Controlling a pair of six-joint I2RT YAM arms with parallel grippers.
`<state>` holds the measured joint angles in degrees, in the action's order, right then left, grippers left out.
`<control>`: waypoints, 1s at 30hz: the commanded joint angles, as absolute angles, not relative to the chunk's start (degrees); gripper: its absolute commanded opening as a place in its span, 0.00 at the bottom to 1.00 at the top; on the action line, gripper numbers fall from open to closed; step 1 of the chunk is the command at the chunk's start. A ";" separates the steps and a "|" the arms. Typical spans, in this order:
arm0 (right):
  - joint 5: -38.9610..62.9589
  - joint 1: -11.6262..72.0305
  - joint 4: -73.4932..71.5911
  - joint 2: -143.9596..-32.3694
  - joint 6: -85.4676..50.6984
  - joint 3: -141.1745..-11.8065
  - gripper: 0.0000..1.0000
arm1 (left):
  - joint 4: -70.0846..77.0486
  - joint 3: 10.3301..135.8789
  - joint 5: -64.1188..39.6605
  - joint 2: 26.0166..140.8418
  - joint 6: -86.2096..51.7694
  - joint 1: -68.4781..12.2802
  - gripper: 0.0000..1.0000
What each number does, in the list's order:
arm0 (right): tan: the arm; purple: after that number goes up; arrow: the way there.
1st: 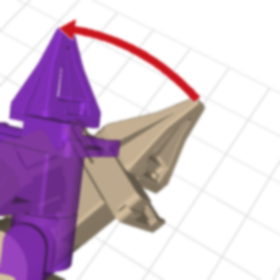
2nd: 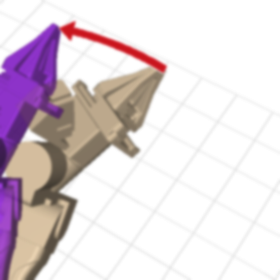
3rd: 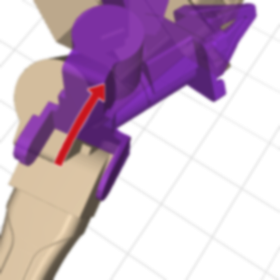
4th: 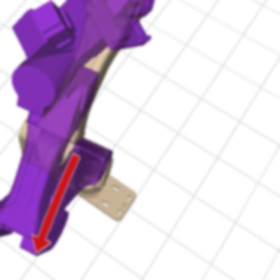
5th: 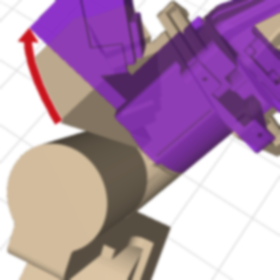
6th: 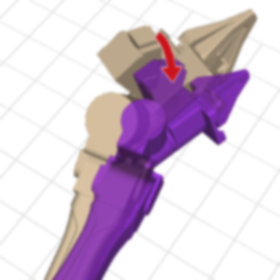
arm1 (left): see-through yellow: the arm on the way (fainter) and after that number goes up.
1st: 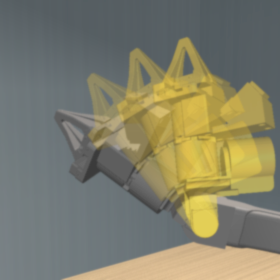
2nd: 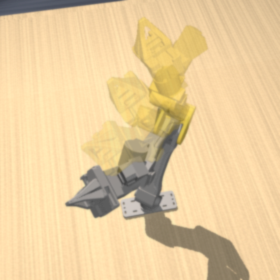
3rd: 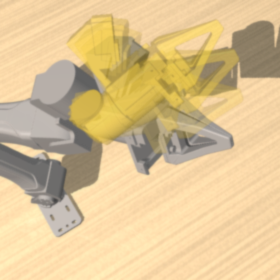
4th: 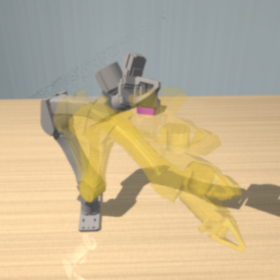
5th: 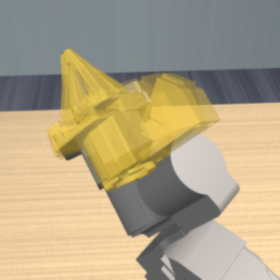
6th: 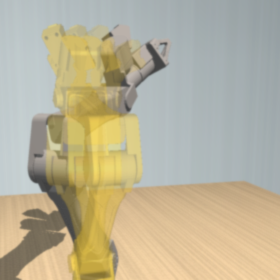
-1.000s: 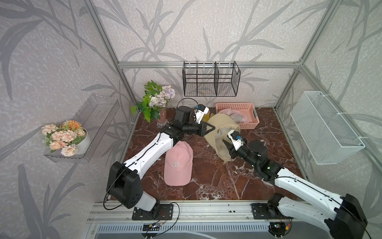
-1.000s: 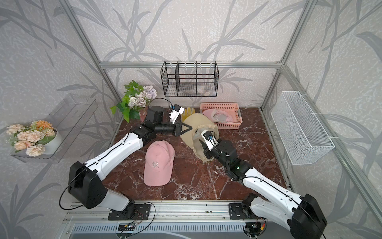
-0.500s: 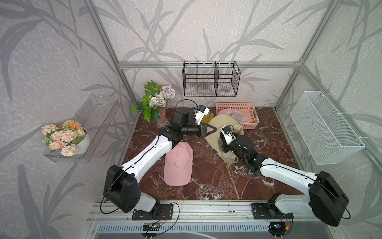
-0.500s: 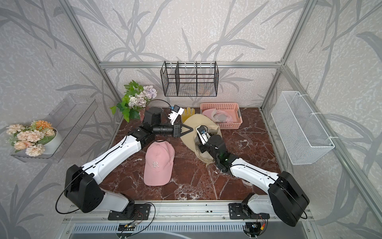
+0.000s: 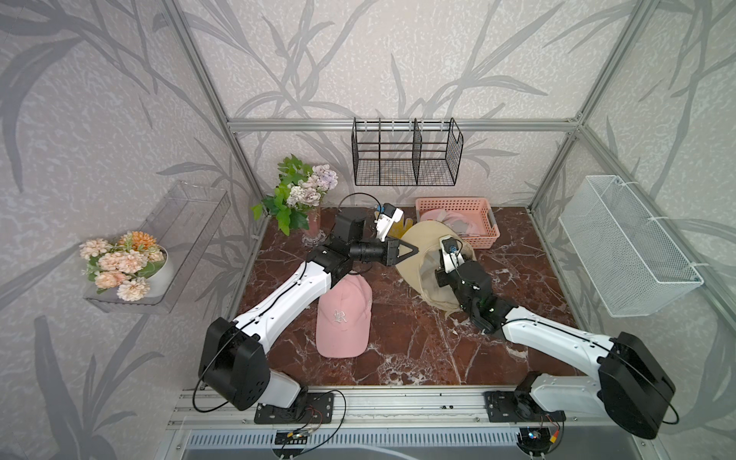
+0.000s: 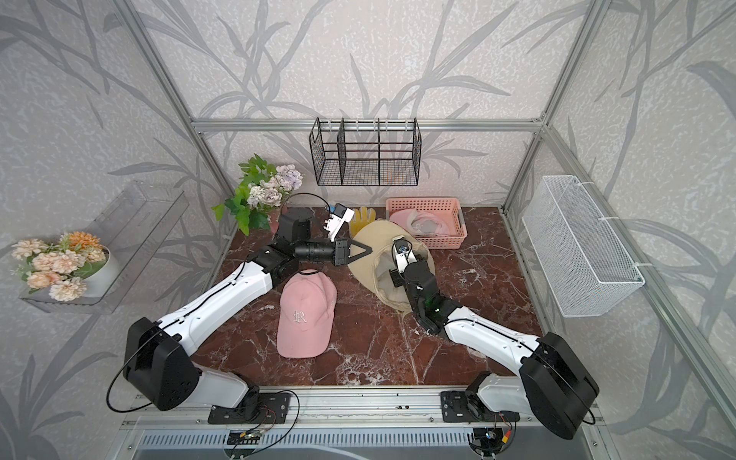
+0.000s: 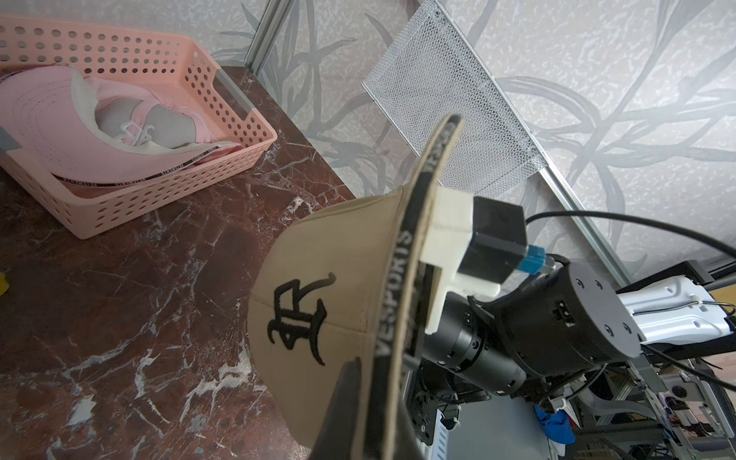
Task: Turn the baseball cap inside out
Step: Turn over the baseball cap.
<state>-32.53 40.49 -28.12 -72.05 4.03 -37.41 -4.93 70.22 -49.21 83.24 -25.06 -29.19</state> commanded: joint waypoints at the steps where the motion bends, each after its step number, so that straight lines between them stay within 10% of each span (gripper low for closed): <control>1: -46.96 40.25 -26.11 -69.90 2.91 -35.49 0.14 | -4.54 69.98 -48.56 81.52 -24.47 -29.51 0.02; 14: -48.74 40.24 -16.15 -68.20 3.84 -35.31 0.16 | -4.50 69.78 -47.29 80.99 -24.38 -29.52 0.02; 30: -10.90 39.81 -2.22 -65.47 1.58 -45.34 0.13 | -3.26 69.61 -45.48 81.82 -25.35 -29.50 0.02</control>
